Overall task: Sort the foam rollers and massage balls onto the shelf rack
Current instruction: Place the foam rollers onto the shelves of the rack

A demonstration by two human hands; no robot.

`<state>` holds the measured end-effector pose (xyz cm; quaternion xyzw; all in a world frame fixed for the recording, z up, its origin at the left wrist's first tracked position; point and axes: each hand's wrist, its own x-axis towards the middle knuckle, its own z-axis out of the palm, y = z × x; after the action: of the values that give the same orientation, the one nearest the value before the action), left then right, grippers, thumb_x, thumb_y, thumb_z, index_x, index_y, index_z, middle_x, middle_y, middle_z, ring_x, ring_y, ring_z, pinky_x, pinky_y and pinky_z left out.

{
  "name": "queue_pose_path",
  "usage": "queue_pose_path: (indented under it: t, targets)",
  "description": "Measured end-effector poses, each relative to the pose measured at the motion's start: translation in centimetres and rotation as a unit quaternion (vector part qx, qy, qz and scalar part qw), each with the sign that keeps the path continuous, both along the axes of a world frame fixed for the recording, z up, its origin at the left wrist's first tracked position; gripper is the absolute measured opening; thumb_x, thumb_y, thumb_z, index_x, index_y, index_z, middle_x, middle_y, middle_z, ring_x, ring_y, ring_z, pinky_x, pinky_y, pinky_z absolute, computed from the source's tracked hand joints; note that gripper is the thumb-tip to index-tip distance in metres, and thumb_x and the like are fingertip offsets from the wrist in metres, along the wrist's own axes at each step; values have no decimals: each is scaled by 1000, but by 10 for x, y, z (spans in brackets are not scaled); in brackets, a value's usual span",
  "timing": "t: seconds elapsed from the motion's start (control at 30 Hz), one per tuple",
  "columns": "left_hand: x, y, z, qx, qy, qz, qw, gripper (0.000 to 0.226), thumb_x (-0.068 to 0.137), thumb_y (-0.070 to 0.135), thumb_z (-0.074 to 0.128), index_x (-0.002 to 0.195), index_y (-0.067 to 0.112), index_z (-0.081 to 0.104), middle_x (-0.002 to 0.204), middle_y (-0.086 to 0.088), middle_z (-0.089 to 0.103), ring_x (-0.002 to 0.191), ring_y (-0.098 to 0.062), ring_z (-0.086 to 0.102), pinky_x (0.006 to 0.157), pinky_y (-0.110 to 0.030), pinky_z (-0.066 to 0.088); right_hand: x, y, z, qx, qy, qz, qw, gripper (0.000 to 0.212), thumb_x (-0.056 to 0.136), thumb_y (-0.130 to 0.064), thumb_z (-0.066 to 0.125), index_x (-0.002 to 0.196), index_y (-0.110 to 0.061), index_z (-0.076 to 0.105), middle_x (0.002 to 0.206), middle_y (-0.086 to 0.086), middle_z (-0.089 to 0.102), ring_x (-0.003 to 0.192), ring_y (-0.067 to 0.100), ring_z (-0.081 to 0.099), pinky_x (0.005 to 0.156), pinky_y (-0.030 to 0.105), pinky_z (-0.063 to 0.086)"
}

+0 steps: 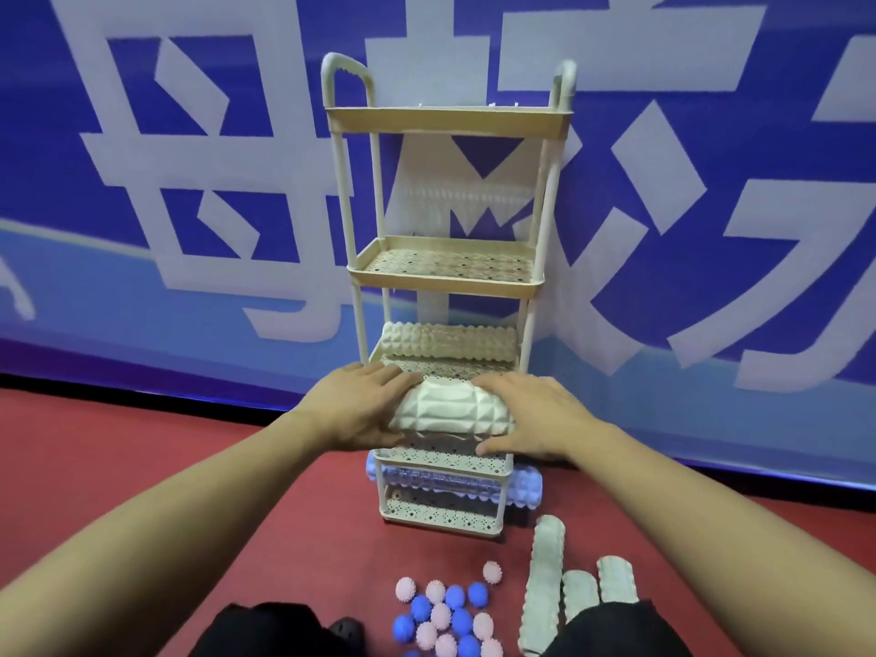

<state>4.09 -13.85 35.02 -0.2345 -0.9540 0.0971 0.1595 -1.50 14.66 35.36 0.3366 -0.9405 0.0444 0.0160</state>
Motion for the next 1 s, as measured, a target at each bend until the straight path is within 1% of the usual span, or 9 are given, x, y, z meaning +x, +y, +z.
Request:
queue_pose_path:
  t: [0.1,0.13,0.23,0.3,0.37,0.5,0.7,0.87,1.0]
  targets:
    - [-11,-10,-7,-9,56,-29,998,75,80,70,61,137,22,48,113,4,61,95,-20,61,77,-33,49,-12,-9,-7,-3,-1,-15,1000,87,71,-79,64,143,-40,35,128,-6,57,116,22,56,96,40,45]
    - [-15,-11,-10,-5,65,-29,997,75,81,67,63,138,22,49,114,3,60,96,-21,60,80,-35,49,-15,-12,-10,-4,5,-22,1000,85,72,-79,64,142,-40,35,126,-5,57,115,23,56,94,40,45]
    - [-30,-10,-22,43,59,26,997,74,82,61,58,143,21,46,127,0,58,113,-24,57,99,-42,46,-27,-24,-17,23,40,-60,997,80,77,-77,59,142,-34,38,125,1,57,115,28,56,93,41,43]
    - [-38,-8,-32,62,27,84,994,76,85,59,54,148,19,39,139,-4,51,128,-27,51,111,-45,37,-38,-35,-21,61,74,-107,990,77,79,-75,57,137,-27,43,125,6,58,115,31,56,91,41,42]
    - [-46,-9,-46,65,-6,132,989,77,91,56,55,153,18,30,150,-6,41,138,-28,42,116,-44,31,-51,-45,-26,100,108,-149,978,72,80,-72,59,131,-22,49,125,9,60,116,32,56,90,42,41]
    - [-61,-17,-67,95,-30,154,983,68,95,54,51,150,18,34,147,-5,43,133,-28,46,107,-43,39,-82,-64,-34,125,124,-187,967,71,83,-68,62,130,-16,50,129,14,58,119,34,54,97,44,39]
    - [-79,-27,-91,121,-56,185,974,62,96,55,49,146,20,38,144,-4,46,128,-29,49,101,-44,43,-132,-86,-45,140,143,-154,968,79,80,-68,66,136,-16,47,132,12,58,122,31,53,101,43,35]
    - [-86,-25,-109,131,-66,207,967,64,96,57,45,149,21,35,144,-2,45,130,-28,48,103,-43,42,-158,-91,-67,118,118,-132,977,68,85,-65,63,132,-17,47,128,10,61,119,32,56,96,42,38]
    - [-89,-15,-118,118,-73,206,969,64,96,57,43,148,21,34,145,-3,43,131,-28,46,104,-43,40,-167,-85,-88,102,101,-132,981,49,95,-54,56,129,-19,50,128,6,60,119,30,55,96,42,38]
